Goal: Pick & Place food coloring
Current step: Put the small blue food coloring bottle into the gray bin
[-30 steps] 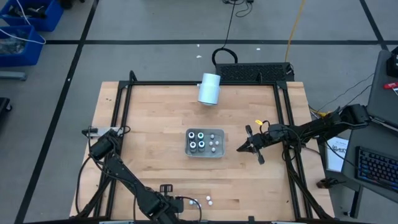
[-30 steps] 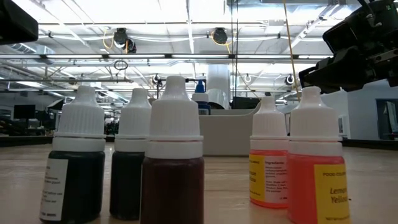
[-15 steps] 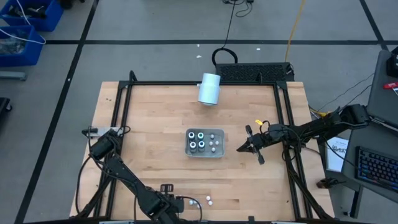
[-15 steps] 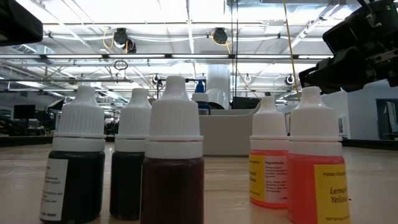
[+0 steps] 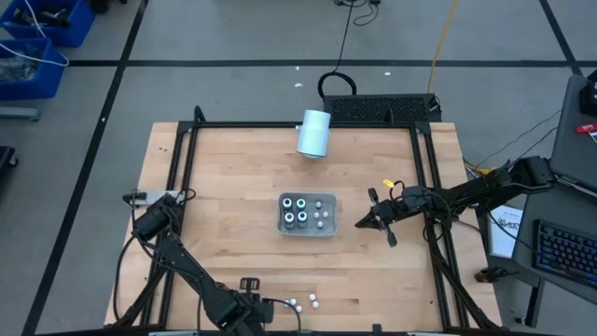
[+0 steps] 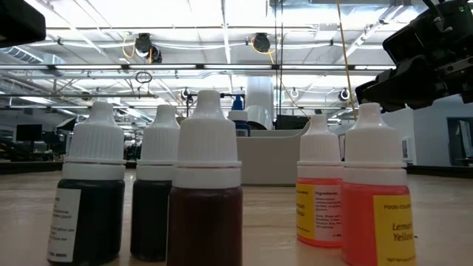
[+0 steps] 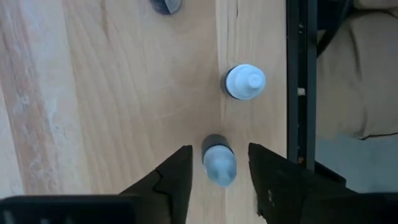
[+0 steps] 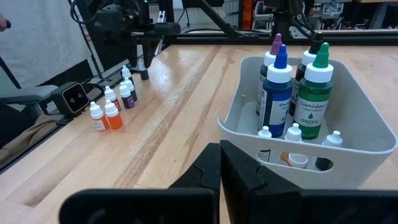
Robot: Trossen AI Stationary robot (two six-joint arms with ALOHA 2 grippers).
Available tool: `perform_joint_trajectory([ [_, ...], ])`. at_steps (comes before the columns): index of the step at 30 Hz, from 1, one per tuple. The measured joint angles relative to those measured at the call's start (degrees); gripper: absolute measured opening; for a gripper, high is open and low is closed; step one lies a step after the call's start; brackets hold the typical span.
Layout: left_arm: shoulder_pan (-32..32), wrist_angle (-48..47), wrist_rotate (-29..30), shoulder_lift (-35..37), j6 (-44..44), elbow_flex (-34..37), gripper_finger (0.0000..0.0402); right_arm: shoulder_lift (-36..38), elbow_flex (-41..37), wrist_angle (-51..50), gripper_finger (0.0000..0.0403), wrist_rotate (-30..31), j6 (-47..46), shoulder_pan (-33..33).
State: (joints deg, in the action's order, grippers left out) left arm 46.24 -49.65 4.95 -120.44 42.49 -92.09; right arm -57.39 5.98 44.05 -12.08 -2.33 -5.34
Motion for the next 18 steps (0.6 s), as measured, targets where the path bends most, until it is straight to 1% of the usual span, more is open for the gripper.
perform_joint_trajectory([
  [13, -0.1, -0.1, -0.5, 0.0, -1.7, 0.0, 0.0065, 0.0, 0.0, -0.2, 0.0000, 0.0, 0.0, 0.0],
  [15, -0.2, 0.0, -1.7, 0.0, -2.0, 0.0, 0.0053, 0.0, 0.0, -0.2, 0.0000, 0.0, 0.0, 0.0],
  [18, -1.1, 0.0, -6.5, 0.0, -1.8, 0.0, 0.0053, 0.0, 0.0, -0.2, 0.0000, 0.0, 0.0, 0.0],
])
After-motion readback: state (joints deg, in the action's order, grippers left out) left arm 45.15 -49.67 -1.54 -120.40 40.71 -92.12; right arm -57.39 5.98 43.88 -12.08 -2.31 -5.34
